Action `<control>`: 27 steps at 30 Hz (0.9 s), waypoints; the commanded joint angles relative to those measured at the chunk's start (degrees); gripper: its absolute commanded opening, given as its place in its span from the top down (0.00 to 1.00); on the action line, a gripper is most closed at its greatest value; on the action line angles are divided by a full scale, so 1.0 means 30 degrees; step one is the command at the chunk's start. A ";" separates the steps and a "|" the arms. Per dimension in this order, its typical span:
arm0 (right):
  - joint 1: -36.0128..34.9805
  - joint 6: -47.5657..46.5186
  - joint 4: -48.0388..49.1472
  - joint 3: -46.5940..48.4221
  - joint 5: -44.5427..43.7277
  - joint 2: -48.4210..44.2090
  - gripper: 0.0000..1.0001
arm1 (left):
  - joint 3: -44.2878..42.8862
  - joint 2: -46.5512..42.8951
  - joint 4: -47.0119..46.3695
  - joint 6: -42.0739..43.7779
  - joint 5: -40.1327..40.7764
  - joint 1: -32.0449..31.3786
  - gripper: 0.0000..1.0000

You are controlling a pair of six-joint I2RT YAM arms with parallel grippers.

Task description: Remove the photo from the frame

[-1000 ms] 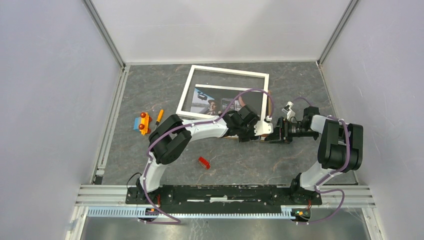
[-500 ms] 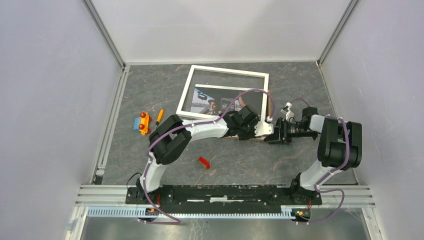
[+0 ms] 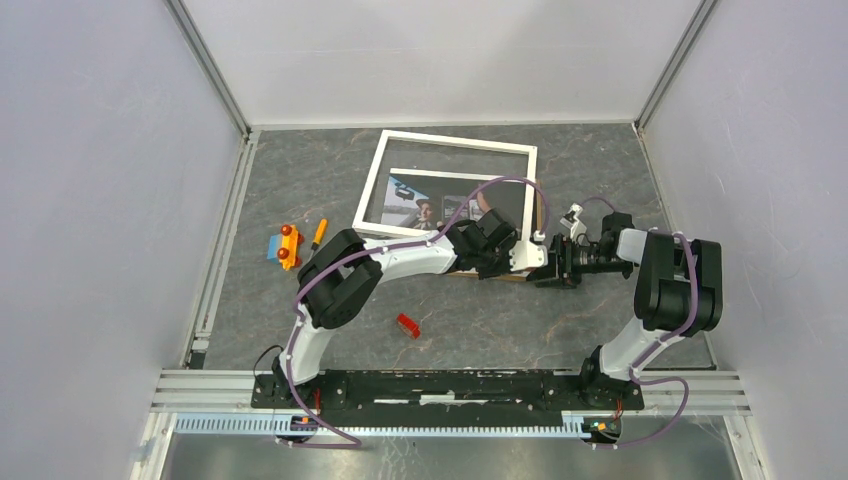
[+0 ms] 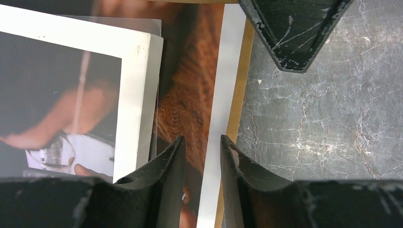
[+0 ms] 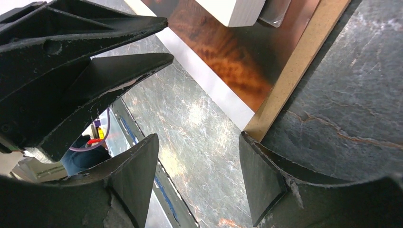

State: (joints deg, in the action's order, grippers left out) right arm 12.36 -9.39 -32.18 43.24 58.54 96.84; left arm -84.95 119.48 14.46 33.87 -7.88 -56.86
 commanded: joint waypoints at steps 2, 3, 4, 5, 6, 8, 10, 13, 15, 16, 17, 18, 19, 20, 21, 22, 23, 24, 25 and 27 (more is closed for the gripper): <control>-0.0136 0.1052 0.1185 0.0830 0.0261 0.0357 0.31 | -0.0835 -0.0392 -0.0396 -0.0568 -0.0032 0.0278 0.61; -0.0159 0.1199 0.1328 0.0899 0.0339 0.0388 0.31 | -0.0857 -0.0371 -0.0384 -0.0533 -0.0039 0.0268 0.61; -0.0187 0.1362 0.1464 0.0933 0.0440 0.0409 0.31 | -0.0835 -0.0378 -0.0356 -0.0515 -0.0063 0.0301 0.62; -0.0200 0.1569 0.1678 0.0911 0.0491 0.0414 0.32 | -0.0821 -0.0367 -0.0338 -0.0502 -0.0066 0.0314 0.62; -0.0227 0.1723 0.1805 0.0908 0.0586 0.0441 0.32 | -0.0832 -0.0369 -0.0355 -0.0504 -0.0091 0.0294 0.62; -0.0369 0.1945 0.2092 0.0881 0.0847 0.0503 0.32 | -0.0814 -0.0421 -0.0312 -0.0485 -0.0127 0.0321 0.62; -0.0484 0.2143 0.2289 0.0878 0.1192 0.0499 0.33 | -0.0770 -0.0463 -0.0309 -0.0479 -0.0156 0.0329 0.62; -0.0661 0.2380 0.2579 0.0858 0.1496 0.0389 0.34 | -0.0669 -0.0510 -0.0286 -0.0450 -0.0186 0.0376 0.62; -0.0721 0.2488 0.2755 0.0834 0.1446 0.0402 0.35 | -0.0648 -0.0547 -0.0292 -0.0446 -0.0221 0.0366 0.62; -0.0736 0.2607 0.2909 0.0792 0.1462 0.0382 0.35 | -0.0605 -0.0583 -0.0283 -0.0448 -0.0244 0.0387 0.62; -0.0722 0.2729 0.3092 0.0776 0.1433 0.0372 0.36 | -0.0580 -0.0617 -0.0334 -0.0471 -0.0259 0.0392 0.62; -0.0722 0.2876 0.3269 0.0761 0.1368 0.0387 0.36 | -0.0486 -0.0694 -0.0437 -0.0486 -0.0323 0.0403 0.61; -0.0722 0.2997 0.3412 0.0733 0.1346 0.0367 0.36 | -0.0380 -0.0768 -0.0552 -0.0561 -0.0451 0.0411 0.59; -0.0722 0.3034 0.3506 0.0747 0.1316 0.0359 0.36 | -0.0261 -0.0876 -0.0719 -0.0646 -0.0553 0.0409 0.56; -0.0722 0.3095 0.3592 0.0739 0.1243 0.0365 0.37 | -0.0110 -0.0996 -0.0843 -0.0712 -0.0717 0.0409 0.53; -0.0723 0.3100 0.3713 0.0739 0.1185 0.0358 0.37 | -0.0033 -0.1084 -0.0970 -0.0842 -0.0852 0.0412 0.50; -0.0731 0.3100 0.3859 0.0704 0.1107 0.0329 0.37 | 0.0004 -0.1121 -0.1027 -0.0987 -0.1014 0.0409 0.48; -0.0722 0.3607 0.4039 0.0681 0.1043 0.0328 0.38 | 0.0037 -0.1156 -0.1055 -0.1180 -0.1160 0.0409 0.45; -0.0722 0.3790 0.4202 0.0645 0.0891 0.0302 0.39 | 0.0019 -0.1165 -0.1073 -0.1314 -0.1310 0.0424 0.43; -0.0744 0.4072 0.4561 0.0615 0.0554 0.0299 0.41 | 0.0097 -0.1178 -0.1170 -0.1472 -0.1447 0.0411 0.40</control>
State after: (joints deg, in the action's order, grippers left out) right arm 10.50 0.36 -22.20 44.16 60.71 98.00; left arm -85.06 119.42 13.65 33.06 -9.61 -55.92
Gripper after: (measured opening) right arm 0.612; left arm 0.575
